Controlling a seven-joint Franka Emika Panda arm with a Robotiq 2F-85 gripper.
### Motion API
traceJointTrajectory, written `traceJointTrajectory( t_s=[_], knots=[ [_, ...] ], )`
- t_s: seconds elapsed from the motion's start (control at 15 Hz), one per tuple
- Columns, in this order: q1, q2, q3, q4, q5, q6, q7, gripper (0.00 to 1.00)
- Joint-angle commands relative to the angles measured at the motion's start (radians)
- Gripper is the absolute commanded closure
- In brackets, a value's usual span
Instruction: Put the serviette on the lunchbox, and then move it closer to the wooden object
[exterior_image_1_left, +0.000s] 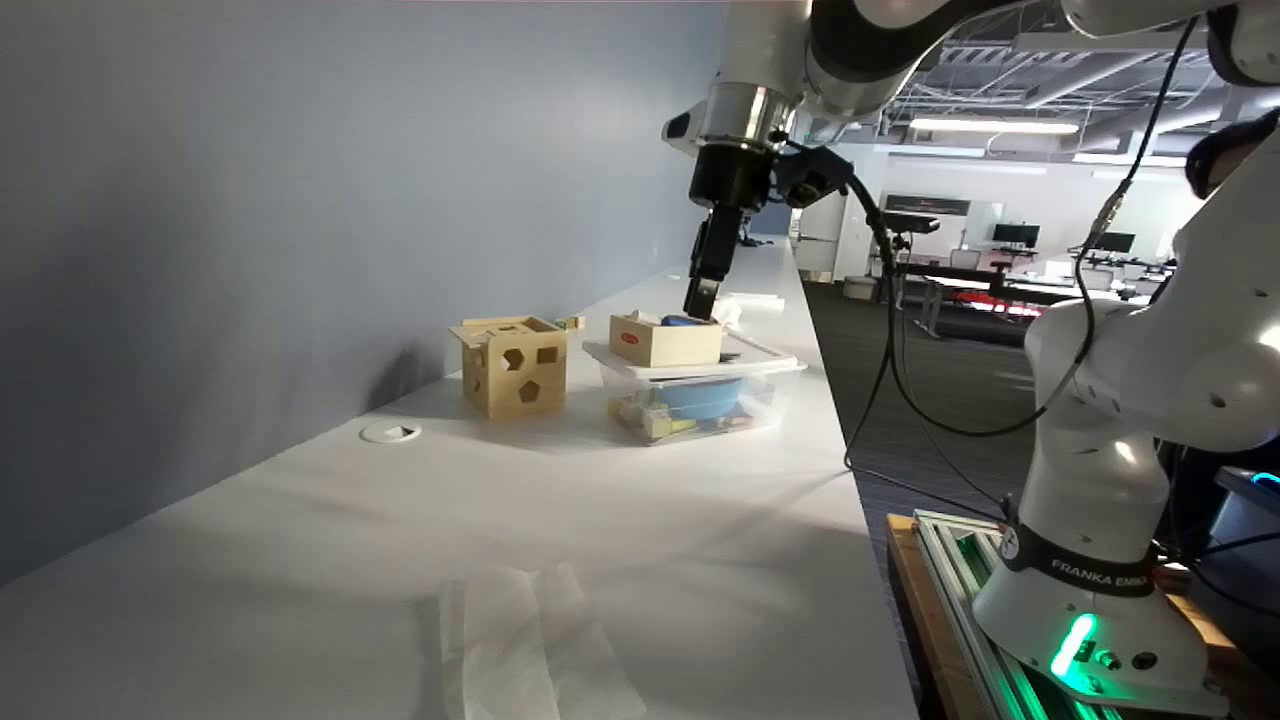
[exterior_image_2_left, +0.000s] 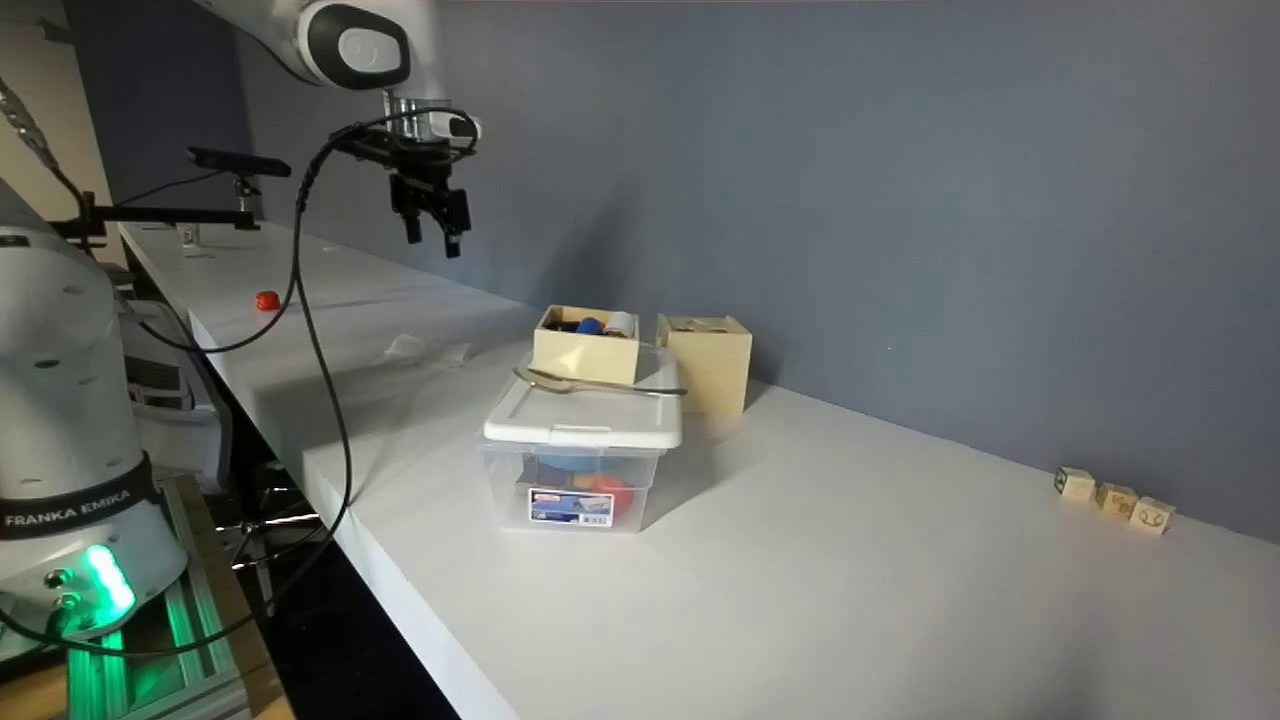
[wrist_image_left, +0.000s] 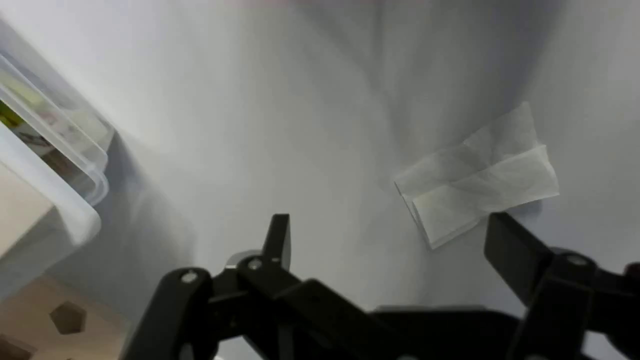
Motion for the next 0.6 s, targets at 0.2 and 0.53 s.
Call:
traceJointTrajectory(
  t_s=[0.2, 0.53],
  knots=[
    [0.104, 0.265, 0.004, 0.027, 0.091, 0.24, -0.264, 0.0],
    [0.098, 0.509, 0.069, 0.124, 0.051, 0.36, -0.35, 0.0]
  ],
)
